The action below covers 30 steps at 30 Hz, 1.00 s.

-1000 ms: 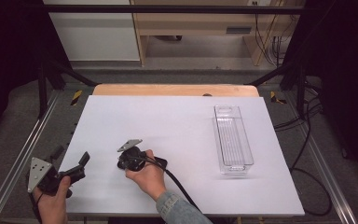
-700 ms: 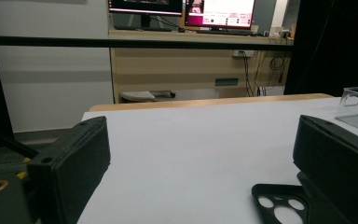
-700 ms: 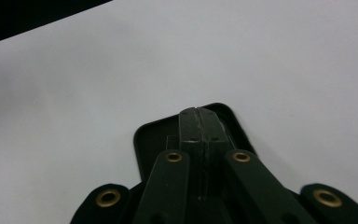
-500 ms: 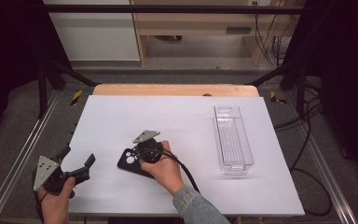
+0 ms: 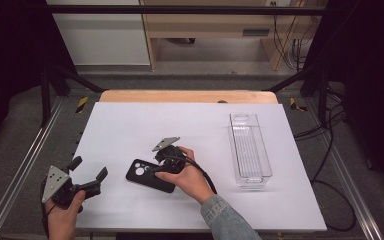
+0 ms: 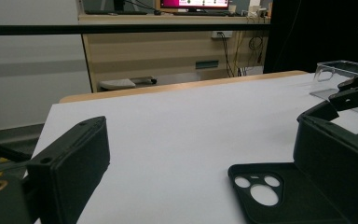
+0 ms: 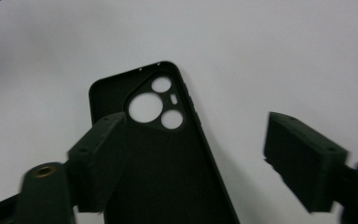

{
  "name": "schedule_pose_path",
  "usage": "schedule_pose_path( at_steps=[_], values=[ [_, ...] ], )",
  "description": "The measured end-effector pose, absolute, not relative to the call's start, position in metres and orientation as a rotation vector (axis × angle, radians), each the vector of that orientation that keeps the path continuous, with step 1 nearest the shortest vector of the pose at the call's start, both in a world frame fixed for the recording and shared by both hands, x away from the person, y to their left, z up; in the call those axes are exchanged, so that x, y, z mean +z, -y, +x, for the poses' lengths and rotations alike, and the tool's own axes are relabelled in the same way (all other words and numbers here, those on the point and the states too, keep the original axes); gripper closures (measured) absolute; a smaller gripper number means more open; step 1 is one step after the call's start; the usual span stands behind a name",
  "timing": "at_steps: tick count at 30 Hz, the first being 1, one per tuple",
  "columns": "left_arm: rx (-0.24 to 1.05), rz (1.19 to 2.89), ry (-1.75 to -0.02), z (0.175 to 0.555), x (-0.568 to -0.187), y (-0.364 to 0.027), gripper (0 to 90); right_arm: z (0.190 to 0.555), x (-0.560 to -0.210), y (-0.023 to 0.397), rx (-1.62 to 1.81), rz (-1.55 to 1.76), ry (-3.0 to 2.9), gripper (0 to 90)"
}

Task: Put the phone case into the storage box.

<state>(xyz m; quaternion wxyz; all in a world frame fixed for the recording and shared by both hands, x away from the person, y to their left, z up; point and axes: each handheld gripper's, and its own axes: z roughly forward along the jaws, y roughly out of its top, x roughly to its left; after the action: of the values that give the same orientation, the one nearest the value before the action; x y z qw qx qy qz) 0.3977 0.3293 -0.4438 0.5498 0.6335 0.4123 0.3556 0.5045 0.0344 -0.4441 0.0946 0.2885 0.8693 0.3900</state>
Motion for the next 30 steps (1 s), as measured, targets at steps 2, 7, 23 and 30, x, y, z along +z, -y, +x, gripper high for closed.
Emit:
schedule_pose_path(
  at_steps=[2, 7, 23, 30],
  values=[
    [0.835, 1.506, -0.971, 0.398, -0.444, -0.328, 3.8, 0.505, -0.450, -0.029, 1.172, 0.836, -2.631, 11.8],
    [0.828, 1.513, -0.969, 0.399, -0.445, -0.327, 3.7, 0.504, -0.456, -0.027, 1.155, 0.800, -2.688, 8.6],
    [0.813, 1.540, -0.952, 0.399, -0.446, -0.324, 3.6, 0.492, -0.478, -0.030, 0.993, 0.672, -2.774, 6.0],
    [0.807, 1.549, -0.949, 0.400, -0.446, -0.322, 3.6, 0.488, -0.480, -0.031, 0.970, 0.632, -2.751, 6.5]
  ],
)
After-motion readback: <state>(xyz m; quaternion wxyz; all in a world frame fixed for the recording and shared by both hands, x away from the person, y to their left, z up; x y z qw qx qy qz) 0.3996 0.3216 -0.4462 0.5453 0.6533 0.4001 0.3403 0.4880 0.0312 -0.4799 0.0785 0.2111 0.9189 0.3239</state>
